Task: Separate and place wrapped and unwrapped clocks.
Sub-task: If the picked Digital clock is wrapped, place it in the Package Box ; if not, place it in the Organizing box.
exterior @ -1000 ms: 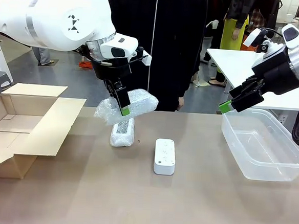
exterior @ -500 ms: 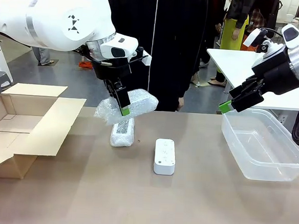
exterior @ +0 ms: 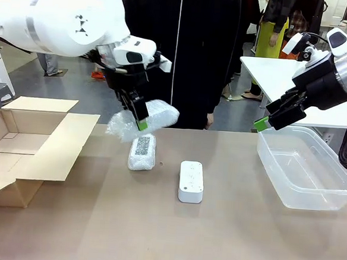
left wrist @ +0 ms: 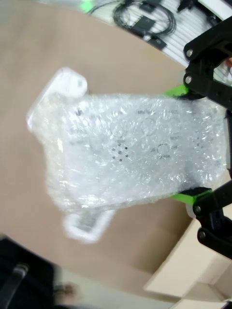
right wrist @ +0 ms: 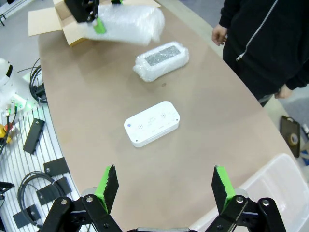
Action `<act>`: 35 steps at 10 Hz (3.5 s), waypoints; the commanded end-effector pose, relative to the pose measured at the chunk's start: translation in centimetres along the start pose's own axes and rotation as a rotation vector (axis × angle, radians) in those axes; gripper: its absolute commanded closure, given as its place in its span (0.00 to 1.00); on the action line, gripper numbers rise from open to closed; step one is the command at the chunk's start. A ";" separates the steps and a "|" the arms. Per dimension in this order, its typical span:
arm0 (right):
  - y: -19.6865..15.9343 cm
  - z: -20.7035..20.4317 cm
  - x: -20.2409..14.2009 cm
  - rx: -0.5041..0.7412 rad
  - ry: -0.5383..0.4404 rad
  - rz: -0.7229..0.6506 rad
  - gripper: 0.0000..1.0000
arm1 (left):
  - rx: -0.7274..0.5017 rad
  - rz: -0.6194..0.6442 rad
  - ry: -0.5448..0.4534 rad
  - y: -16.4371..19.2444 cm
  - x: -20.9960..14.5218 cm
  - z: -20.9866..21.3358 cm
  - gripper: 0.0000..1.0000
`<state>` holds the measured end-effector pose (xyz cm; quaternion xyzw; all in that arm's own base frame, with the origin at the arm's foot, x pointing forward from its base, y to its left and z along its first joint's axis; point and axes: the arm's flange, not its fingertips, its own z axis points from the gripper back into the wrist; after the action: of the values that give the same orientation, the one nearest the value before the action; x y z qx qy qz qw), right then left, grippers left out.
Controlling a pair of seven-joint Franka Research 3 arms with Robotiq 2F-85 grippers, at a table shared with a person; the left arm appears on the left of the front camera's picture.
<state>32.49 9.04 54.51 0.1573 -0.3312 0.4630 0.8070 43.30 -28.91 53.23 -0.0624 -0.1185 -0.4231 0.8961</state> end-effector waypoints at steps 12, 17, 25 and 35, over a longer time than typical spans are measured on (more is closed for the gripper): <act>-0.1 -0.2 -0.1 0.021 -0.012 -0.003 0.00 | 0.198 0.891 0.029 23.8 -23.9 -2.9 0.19; -0.1 -0.2 -0.1 0.021 -0.012 -0.003 0.00 | 0.201 0.861 0.029 24.2 -23.9 -8.4 0.19; -0.1 -0.2 -0.1 0.021 -0.012 -0.003 0.00 | 0.210 0.839 0.053 24.0 -23.1 -8.0 0.00; -0.1 -0.2 -0.1 0.021 -0.012 -0.003 0.00 | 0.309 0.898 0.072 17.9 -21.4 8.5 0.00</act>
<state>32.49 9.03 54.52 0.1572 -0.3311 0.4629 0.8071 42.16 0.28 55.61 0.0202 -0.1160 0.0147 0.9929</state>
